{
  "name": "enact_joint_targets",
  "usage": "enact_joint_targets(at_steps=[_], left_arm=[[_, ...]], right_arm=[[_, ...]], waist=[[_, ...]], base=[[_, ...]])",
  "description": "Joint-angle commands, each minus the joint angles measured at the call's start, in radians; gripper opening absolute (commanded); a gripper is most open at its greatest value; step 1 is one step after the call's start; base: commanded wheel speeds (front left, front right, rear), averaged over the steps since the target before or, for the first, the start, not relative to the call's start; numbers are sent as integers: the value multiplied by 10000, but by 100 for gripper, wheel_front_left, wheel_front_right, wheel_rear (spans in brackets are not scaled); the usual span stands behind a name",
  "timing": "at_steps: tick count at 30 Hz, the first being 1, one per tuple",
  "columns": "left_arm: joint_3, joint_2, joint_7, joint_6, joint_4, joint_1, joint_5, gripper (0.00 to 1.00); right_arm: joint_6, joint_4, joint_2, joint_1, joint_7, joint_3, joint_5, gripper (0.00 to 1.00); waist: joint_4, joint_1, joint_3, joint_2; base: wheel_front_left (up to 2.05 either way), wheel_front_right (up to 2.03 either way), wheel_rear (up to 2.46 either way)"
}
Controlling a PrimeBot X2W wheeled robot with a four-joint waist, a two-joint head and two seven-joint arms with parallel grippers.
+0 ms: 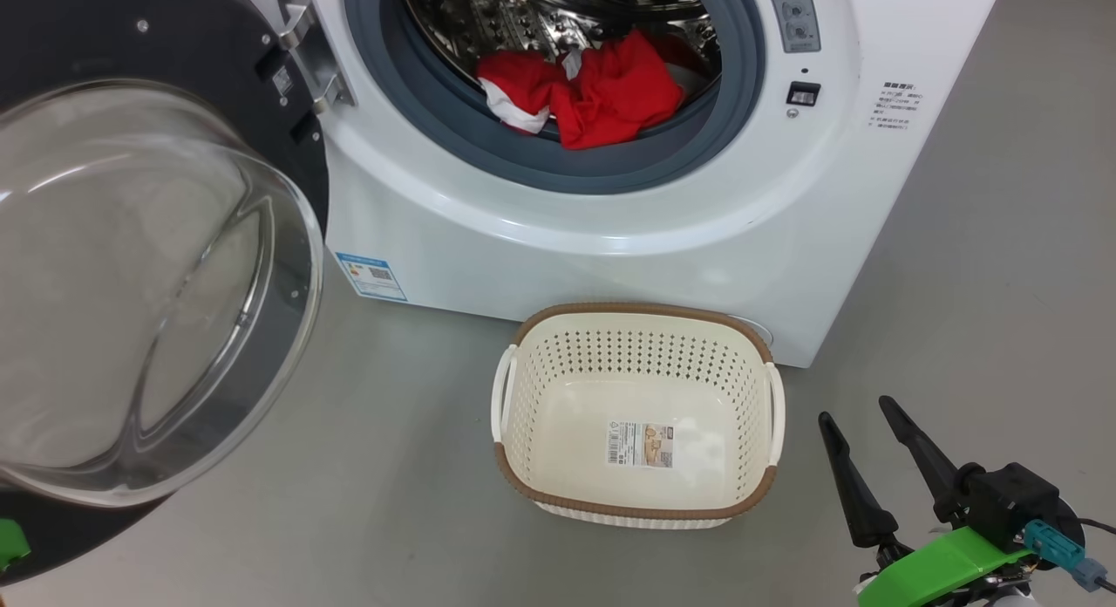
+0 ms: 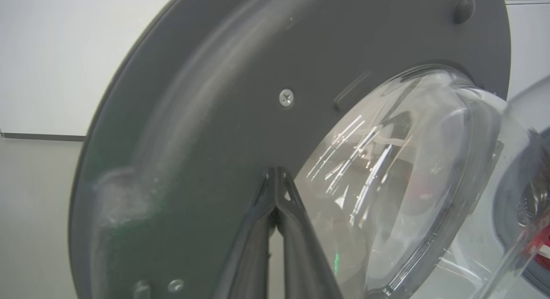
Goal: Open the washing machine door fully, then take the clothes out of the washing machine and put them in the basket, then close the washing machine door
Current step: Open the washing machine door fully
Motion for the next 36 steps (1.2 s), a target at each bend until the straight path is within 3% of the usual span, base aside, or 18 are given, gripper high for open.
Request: enact_joint_targets(at_steps=[1,10,20,33,36], left_arm=[[386,618,-48,2,-136,-296,146,0],[743,687,-48,-336,269,-541,454,0],[451,263,-48,-676,222,248,363,0],[-1875,-233,-48,-708,-1817,2626,-1434,0],[-2442,-282,-48,-708,-2318,3056,-1497,13]], right_arm=[[63,-273,-151,-364,-93,231,-138,100],[63,-256,-114,-352,-93,246,-148,100],[63,-151,88,-175,-93,297,-117,100],[63,-184,326,177,-93,137,-61,100],[63,-183,329,214,-93,54,-43,100]], waist=[[-13,0,9,0],[-37,0,-81,0],[-76,0,-583,0],[-335,0,-1212,0],[-492,0,-1279,0]], base=[[0,0,0],[0,0,0],[0,0,0],[0,0,0],[0,0,0]])
